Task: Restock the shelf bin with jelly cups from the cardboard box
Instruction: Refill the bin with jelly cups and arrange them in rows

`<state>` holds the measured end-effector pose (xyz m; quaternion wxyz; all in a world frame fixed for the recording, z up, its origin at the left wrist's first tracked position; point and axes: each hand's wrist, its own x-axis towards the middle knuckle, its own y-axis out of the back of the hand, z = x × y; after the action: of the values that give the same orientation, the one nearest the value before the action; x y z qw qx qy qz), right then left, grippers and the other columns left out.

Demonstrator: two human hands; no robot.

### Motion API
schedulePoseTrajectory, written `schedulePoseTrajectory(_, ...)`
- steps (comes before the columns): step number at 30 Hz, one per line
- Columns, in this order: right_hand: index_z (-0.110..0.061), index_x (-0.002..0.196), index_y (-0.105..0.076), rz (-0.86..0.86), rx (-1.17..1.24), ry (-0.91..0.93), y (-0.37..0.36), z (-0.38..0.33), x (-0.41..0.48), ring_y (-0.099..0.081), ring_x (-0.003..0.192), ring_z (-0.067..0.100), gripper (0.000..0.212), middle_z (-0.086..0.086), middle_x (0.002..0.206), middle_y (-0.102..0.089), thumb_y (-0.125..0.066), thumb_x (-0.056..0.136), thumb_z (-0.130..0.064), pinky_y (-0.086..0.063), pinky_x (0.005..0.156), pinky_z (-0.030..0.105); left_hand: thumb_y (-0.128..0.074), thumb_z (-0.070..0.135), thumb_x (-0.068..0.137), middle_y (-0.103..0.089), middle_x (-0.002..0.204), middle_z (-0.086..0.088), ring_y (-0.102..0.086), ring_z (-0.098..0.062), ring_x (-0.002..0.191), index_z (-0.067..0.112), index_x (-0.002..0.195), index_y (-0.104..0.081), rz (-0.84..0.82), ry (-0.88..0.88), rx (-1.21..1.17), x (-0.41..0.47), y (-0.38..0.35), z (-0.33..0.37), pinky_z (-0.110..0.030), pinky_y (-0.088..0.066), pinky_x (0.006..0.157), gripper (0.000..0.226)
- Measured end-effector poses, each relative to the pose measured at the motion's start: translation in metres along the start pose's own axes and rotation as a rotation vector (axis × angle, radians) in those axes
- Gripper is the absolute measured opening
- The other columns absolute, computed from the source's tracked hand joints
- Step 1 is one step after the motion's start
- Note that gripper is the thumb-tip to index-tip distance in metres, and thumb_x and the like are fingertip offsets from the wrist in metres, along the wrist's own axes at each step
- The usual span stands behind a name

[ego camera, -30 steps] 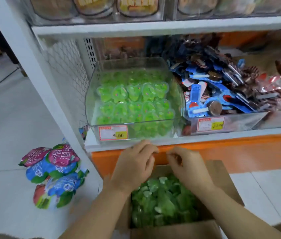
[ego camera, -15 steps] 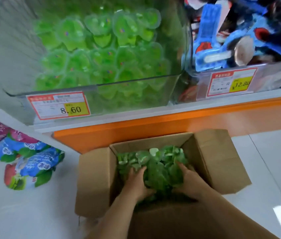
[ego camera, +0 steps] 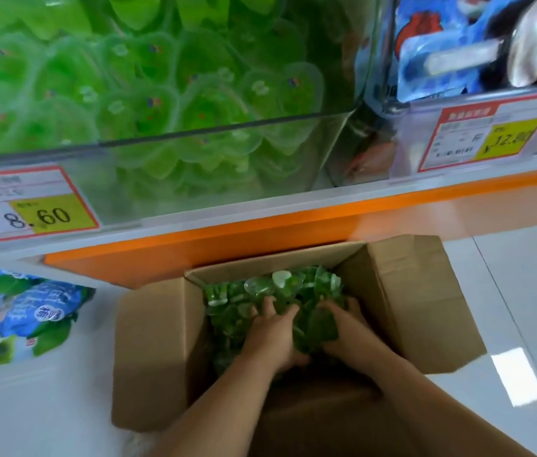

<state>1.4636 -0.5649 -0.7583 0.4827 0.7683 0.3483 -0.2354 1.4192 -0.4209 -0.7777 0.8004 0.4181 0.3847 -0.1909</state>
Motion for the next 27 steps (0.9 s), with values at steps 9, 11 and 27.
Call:
schedulePoseTrajectory(9,-0.031,0.130,-0.046,0.007,0.090,0.000,0.001,-0.004,0.003,-0.036,0.129,0.025,0.057,0.004,0.144,-0.020,-0.070,0.081,-0.015,-0.032,0.108,0.031,-0.076,0.023,0.078,0.012,0.154,0.004,-0.021,-0.029,0.140,0.032,0.147,-0.021,-0.018,-0.142,0.113,-0.010,0.006,-0.014,-0.042,-0.030,0.111,0.089)
schedulePoseTrajectory(11,-0.032,0.127,-0.049,0.013,0.100,0.004,0.001,-0.004,0.001,-0.037,0.129,0.024,0.054,0.003,0.142,-0.022,-0.070,0.081,-0.014,-0.032,0.107,0.030,-0.076,0.022,0.078,0.011,0.155,0.006,-0.021,-0.029,0.140,0.033,0.146,-0.023,-0.020,-0.131,0.086,-0.011,0.008,-0.012,-0.042,-0.032,0.110,0.087)
schedulePoseTrajectory(27,-0.034,0.064,-0.060,0.178,0.182,0.108,0.014,-0.004,-0.022,-0.050,0.110,0.008,0.031,-0.008,0.102,-0.060,-0.068,0.083,-0.012,-0.033,0.095,0.016,-0.081,0.043,0.067,-0.018,0.128,0.012,-0.038,-0.013,0.116,0.041,0.102,-0.040,0.183,-0.233,-0.237,-0.049,0.037,-0.033,-0.023,-0.035,0.092,0.053)
